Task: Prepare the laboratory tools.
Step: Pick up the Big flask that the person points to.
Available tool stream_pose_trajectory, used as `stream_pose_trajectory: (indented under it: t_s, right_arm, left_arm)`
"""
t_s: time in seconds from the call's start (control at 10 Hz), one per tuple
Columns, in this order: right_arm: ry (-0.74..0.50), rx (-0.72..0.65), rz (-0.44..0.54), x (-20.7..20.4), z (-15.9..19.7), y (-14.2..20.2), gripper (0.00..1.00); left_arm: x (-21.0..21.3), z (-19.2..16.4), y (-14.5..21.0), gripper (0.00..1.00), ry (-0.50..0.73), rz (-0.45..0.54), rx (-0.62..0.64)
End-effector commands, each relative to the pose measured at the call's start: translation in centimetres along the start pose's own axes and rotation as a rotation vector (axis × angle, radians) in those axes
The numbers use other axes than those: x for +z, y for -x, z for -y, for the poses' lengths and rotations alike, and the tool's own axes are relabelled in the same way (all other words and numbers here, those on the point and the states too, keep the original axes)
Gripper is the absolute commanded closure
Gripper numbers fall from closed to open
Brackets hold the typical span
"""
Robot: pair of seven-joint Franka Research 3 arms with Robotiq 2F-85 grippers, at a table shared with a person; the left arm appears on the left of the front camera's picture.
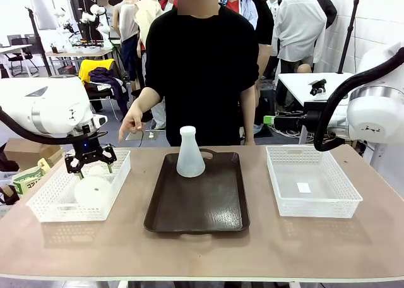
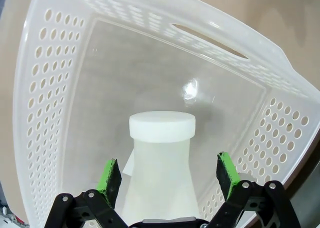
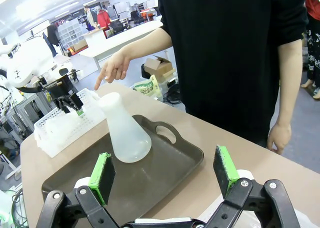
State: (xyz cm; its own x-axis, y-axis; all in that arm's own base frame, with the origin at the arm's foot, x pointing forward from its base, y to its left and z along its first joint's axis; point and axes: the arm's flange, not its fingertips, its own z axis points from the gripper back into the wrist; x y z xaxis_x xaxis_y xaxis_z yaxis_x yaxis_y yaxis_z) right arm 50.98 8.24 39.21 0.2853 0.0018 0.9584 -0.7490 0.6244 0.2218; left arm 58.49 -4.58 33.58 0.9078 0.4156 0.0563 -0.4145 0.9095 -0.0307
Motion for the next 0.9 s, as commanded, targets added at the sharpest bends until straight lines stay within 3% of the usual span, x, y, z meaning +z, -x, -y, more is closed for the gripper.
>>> stream_pose_trajectory:
  t_s: [0.0,0.5,0.6,0.8]
  right_arm:
    - [0.011,0.0,-0.007,0.04,-0.12,0.03,0.0]
    - [0.011,0.0,-0.007,0.04,-0.12,0.03,0.0]
    - [0.011,0.0,-0.007,0.04,-0.12,0.03,0.0]
    - [0.011,0.0,-0.007,0.04,-0.12,0.03,0.0]
  left_arm:
    - [-0.36,0.02,-0.29,0.0,-0.026,0.031,-0.01]
    - [-0.54,0.05,-0.39,0.0,-0.016,0.042,-0.011]
    - [-0.53,-0.07,-0.41,0.05,-0.006,0.048,-0.032]
    - [-0.93,-0.18,-0.82,0.4,-0.018,0.034,-0.035]
